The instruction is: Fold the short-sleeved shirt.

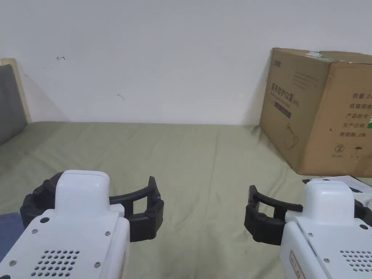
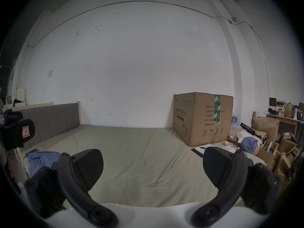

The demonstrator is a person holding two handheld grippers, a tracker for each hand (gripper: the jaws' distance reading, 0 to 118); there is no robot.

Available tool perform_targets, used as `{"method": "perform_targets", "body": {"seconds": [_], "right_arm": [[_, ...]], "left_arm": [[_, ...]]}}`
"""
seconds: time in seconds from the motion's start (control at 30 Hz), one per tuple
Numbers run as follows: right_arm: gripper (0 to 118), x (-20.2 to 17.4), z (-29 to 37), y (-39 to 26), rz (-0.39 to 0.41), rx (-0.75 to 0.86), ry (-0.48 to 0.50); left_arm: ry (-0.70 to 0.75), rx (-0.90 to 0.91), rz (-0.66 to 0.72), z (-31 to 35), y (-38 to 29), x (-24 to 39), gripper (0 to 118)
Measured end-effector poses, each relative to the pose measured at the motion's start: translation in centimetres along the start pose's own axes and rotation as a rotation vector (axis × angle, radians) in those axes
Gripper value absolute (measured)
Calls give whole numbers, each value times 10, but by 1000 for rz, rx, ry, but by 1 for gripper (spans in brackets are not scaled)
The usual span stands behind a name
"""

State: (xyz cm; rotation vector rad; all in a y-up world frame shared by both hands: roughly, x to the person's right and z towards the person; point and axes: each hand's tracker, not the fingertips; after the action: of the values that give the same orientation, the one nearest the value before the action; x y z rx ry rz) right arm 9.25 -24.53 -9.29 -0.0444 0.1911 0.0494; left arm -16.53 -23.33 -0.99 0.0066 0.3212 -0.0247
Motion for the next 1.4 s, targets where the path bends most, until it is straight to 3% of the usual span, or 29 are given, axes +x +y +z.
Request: {"method": "perform_targets", "body": {"seconds": [0.23, 0.33, 0.43, 0.53, 0.6, 0.63, 0.67, 0.73, 0.83, 0.93, 1.0, 1.1, 1.13, 1.3, 1.4], "right_arm": [[118, 0, -3, -4, 5, -15, -5], [118, -9, 0, -2, 119, 15, -45], [118, -29, 4, -2, 355, 69, -90], [118, -56, 10, -13, 732, 145, -126], [118, -71, 13, -26, 946, 184, -129], [118, -75, 12, -29, 977, 173, -129], [118, -78, 11, -29, 959, 145, -122], [118, -76, 9, -25, 811, 120, -59], [118, -64, 6, -13, 571, 97, -55], [118, -45, 1, -2, 244, 69, -39], [118, -24, -3, -5, -32, 35, 40], [118, -8, -8, -18, -255, -35, 43], [118, -6, -10, -21, -258, -68, 21], [118, -15, -1, -17, -78, -4, -24], [118, -15, -4, -14, -67, -4, -22]], "left_arm": [[-2, -9, 0, -1, -3, 1, 118], [-51, -11, 161, -2, -3, -7, 118], [-148, 2, 529, -3, -9, -27, 118], [-171, -11, 964, -9, -27, -48, 118], [-130, -31, 1132, -12, -41, -56, 118], [-104, -35, 1132, -13, -46, -59, 118], [-67, -46, 1118, -14, -49, -60, 118], [-9, -67, 1016, -15, -47, -57, 118], [23, -73, 725, -15, -26, -44, 118], [38, -26, 320, -13, -6, -18, 118], [42, 8, 88, -8, -1, 1, 118], [4, 6, -49, -2, -6, 17, 118], [-1, 13, -43, -1, -8, 20, 118], [4, -3, -10, -5, -10, 16, 118], [10, 11, 82, -6, -9, 8, 118]]}}
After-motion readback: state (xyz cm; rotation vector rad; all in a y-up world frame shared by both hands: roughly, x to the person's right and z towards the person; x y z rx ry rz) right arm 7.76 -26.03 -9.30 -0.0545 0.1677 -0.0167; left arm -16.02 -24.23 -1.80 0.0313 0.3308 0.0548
